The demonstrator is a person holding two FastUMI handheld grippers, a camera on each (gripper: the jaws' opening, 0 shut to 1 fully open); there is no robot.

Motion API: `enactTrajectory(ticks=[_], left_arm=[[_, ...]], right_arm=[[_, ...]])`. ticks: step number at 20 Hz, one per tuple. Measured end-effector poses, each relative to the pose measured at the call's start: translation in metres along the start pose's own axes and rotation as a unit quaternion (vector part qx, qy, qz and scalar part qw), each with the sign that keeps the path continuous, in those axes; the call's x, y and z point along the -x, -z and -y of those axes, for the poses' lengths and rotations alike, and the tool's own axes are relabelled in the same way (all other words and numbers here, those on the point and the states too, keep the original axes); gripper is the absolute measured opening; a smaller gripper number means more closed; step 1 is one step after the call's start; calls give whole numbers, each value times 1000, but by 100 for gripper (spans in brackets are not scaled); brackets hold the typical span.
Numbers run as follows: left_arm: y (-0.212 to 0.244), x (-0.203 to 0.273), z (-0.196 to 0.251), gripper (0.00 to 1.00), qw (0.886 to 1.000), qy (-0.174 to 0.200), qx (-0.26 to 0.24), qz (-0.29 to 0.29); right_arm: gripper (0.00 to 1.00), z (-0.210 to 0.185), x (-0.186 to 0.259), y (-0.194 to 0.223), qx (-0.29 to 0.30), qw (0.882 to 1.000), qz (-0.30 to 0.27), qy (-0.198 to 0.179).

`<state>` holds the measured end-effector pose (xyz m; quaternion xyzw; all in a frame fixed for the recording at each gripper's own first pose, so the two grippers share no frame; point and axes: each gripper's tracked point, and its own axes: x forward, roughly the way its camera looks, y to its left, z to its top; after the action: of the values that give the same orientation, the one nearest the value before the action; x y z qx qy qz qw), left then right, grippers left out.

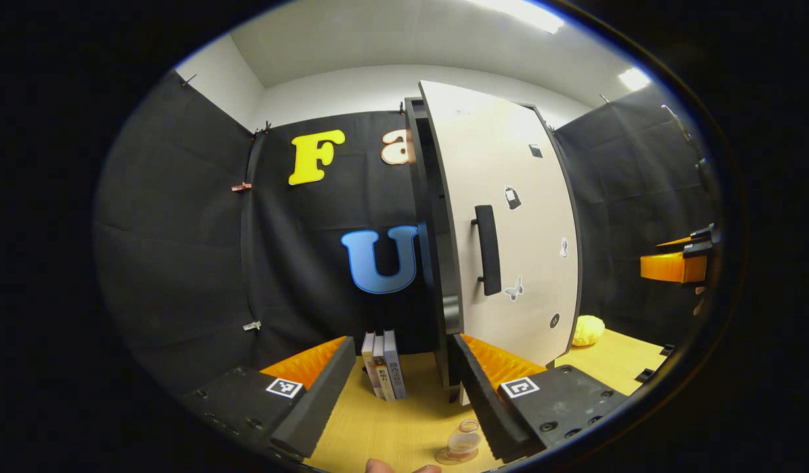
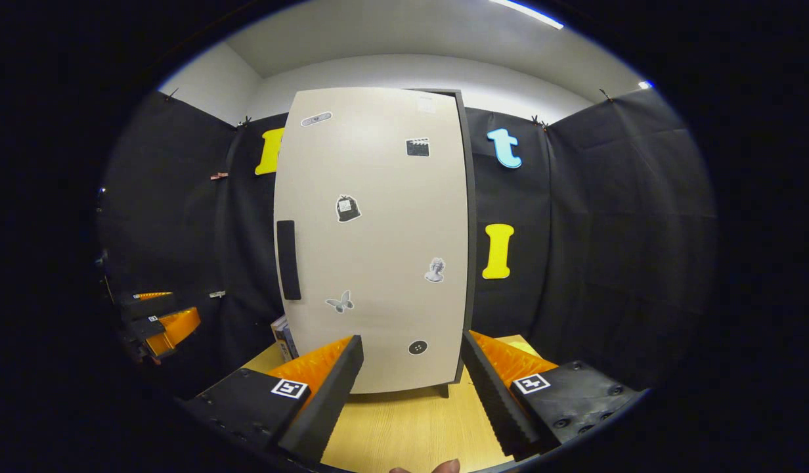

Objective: Open the cabinet door with the right hand, grasp the bottle in the cabinet with the left hand and place it on the coaster, then close the cabinet door with the right hand.

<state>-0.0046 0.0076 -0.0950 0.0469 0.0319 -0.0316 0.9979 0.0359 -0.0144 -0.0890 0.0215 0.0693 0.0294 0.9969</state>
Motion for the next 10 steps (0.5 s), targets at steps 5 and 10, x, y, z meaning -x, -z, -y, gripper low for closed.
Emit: enactTrajectory(ticks=[5,10], left_arm=[[0,0,2,94,1000,1,-2,1],[0,-1,3,94,1000,1,0,0]], right_arm=[[97,0,-1,-1,0,1000,-1,1],[97,0,1,-1,1,1000,-1,1]])
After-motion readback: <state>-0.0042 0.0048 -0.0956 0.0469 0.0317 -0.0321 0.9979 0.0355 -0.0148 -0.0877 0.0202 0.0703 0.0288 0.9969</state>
